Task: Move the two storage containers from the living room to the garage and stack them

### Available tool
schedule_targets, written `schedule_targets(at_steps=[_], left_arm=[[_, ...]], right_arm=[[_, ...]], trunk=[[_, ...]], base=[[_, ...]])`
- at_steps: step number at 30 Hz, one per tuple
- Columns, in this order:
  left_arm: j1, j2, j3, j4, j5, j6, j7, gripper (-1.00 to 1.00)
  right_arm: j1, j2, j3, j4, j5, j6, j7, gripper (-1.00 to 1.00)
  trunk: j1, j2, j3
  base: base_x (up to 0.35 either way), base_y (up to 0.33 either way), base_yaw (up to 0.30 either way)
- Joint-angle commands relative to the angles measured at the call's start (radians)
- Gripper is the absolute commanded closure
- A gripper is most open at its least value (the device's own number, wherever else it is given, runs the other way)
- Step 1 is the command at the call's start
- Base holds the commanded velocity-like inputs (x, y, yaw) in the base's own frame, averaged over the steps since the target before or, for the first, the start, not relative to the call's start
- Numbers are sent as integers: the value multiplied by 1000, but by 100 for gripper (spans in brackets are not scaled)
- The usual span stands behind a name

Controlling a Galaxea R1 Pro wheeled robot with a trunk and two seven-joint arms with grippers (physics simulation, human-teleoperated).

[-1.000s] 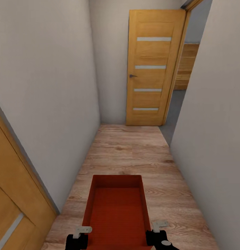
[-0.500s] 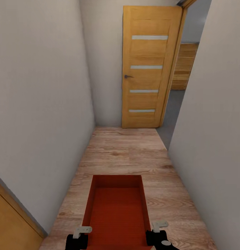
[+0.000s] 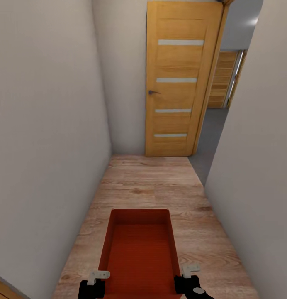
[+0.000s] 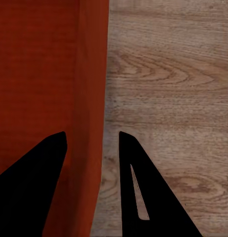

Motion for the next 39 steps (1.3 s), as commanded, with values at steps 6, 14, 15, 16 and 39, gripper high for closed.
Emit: schedule_targets(at_steps=[6, 14, 15, 16, 39], left_arm=[[-1, 0, 30, -1, -12, -4, 14, 100], [-1, 0, 30, -1, -12, -4, 14, 100], [-1, 0, 31, -1, -12, -4, 14, 100], [-1, 0, 31, -1, -12, -4, 14, 100], [-1, 0, 31, -1, -12, -4, 14, 100]], right_arm=[[-1, 0, -1, 1, -3, -3, -9, 100], [-1, 1, -1, 1, -3, -3, -9, 100], [-1, 0, -1, 1, -3, -3, -9, 100], [-1, 1, -1, 1, -3, -3, -9, 100], [-1, 0, -1, 1, -3, -3, -9, 100]], trunk=[[0, 0, -1], [0, 0, -1], [0, 0, -1], [0, 0, -1], [0, 0, -1]], base=[[345, 0, 0], [345, 0, 0], [345, 0, 0], [345, 0, 0], [345, 0, 0]])
